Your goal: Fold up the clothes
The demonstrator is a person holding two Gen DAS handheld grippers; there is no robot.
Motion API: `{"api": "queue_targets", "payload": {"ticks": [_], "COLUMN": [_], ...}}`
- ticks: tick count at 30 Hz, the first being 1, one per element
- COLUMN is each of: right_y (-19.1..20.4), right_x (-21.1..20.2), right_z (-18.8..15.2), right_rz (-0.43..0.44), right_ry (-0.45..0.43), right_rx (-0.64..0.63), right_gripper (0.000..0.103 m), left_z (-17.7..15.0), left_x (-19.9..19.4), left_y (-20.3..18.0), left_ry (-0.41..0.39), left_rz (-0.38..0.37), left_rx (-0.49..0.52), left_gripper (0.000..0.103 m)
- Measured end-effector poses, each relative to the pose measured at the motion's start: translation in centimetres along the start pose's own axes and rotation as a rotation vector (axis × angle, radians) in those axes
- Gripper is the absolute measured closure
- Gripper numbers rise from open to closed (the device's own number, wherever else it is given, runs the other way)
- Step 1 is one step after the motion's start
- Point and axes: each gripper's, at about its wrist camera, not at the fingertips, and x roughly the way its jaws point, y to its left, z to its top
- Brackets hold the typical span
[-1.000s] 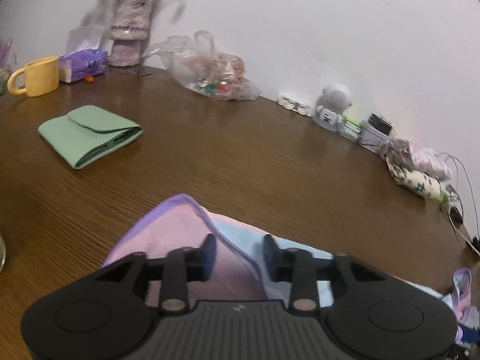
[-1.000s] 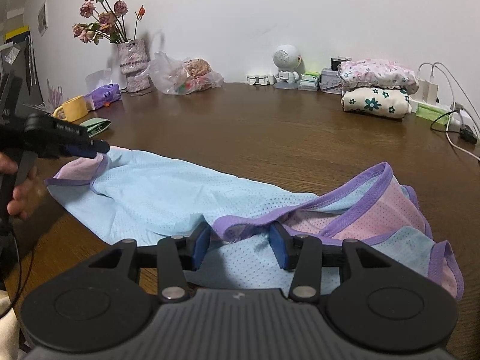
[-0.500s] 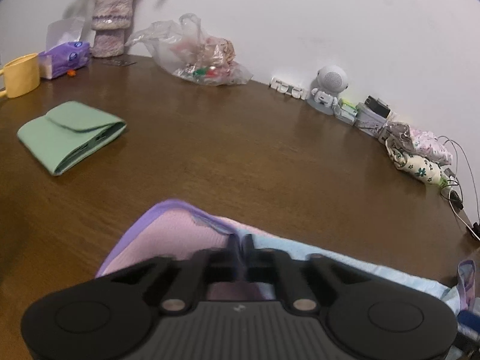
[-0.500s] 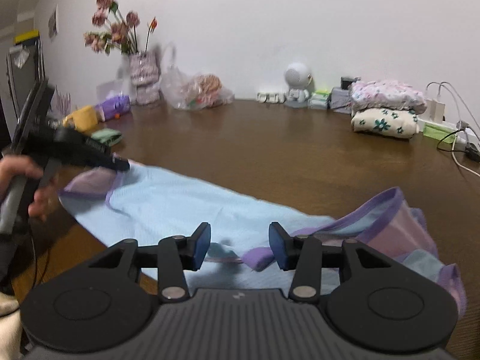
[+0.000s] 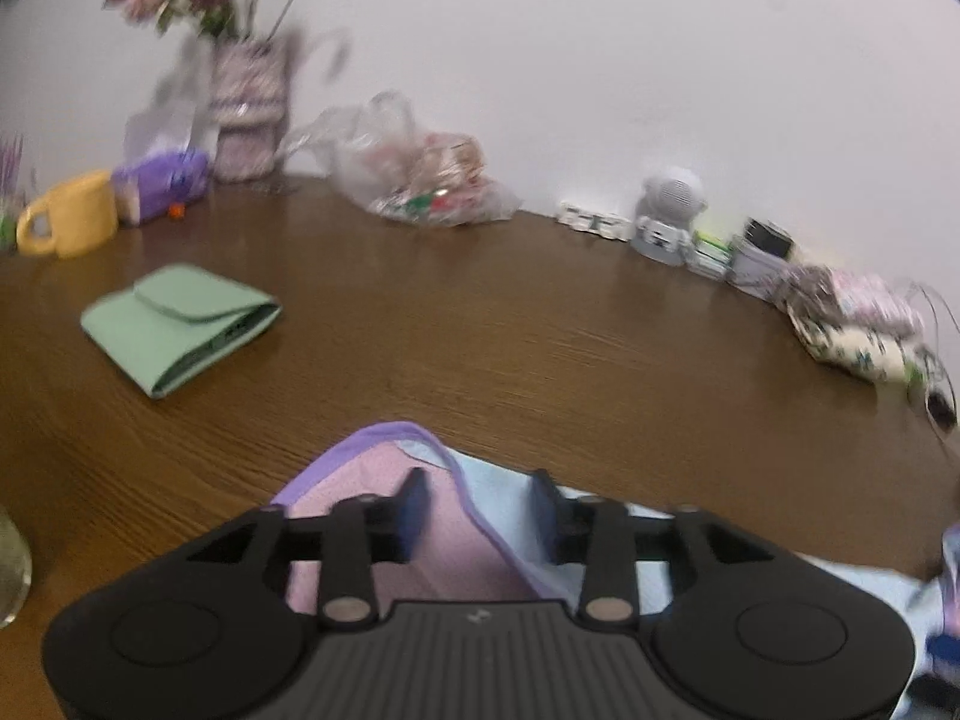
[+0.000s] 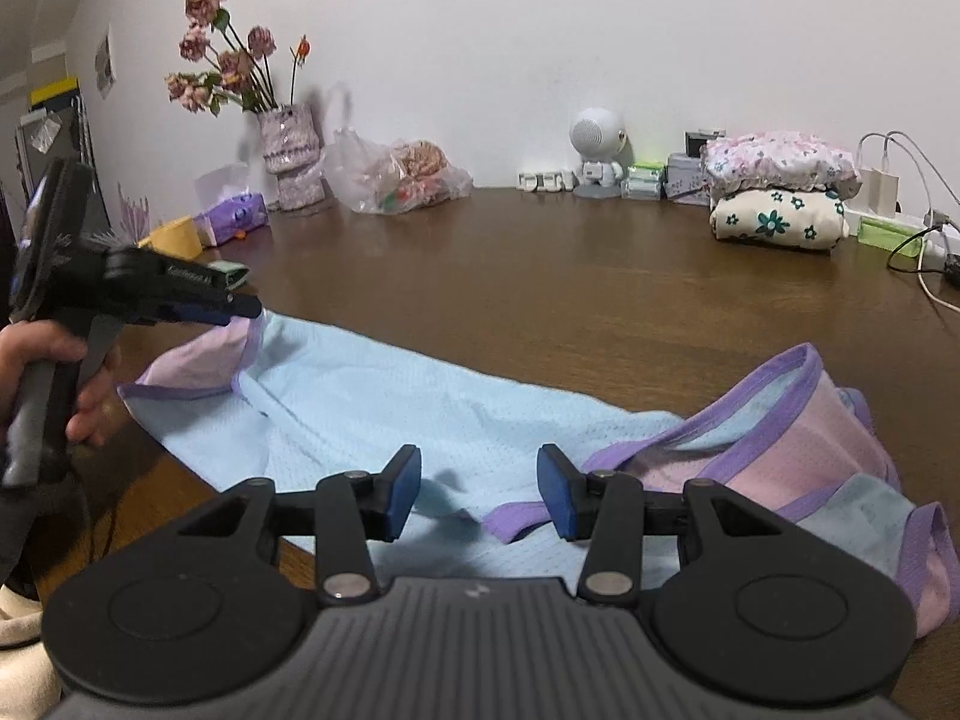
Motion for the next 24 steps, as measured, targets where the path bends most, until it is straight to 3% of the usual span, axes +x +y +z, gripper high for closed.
{"api": "queue_targets", "payload": {"ticks": [8, 18, 21, 24], "right_y": [-3.1, -4.6, -4.8, -4.9], "right_x": [-0.9, -1.3, -1.3, -1.4], "right_z": [0.1, -0.1, -0.2, -0.3], "right_rz": [-0.005, 0.062, 0.079, 0.084], "right_ry": [-0.055, -0.076, -0.074, -0.078], "right_rx": [0.088, 0.148, 0.159, 0.164], "right_gripper": [0.058, 0.052, 0.051, 0.050], "left_z": [-3.1, -4.3, -4.0, -3.5], "left_x": [-1.5, -1.8, -2.7, -3.7], "left_y": [-3.3, -2.1, -1.8, -0.9], "left_ry": [0.041, 0.016, -0.065, -0.151], "left_rz": [0.031, 0.118, 0.174, 0.236], "left_rx": [0.086, 0.043, 0.004, -0.110], "left_gripper": [0.056, 0.051, 0.052, 0.051]}}
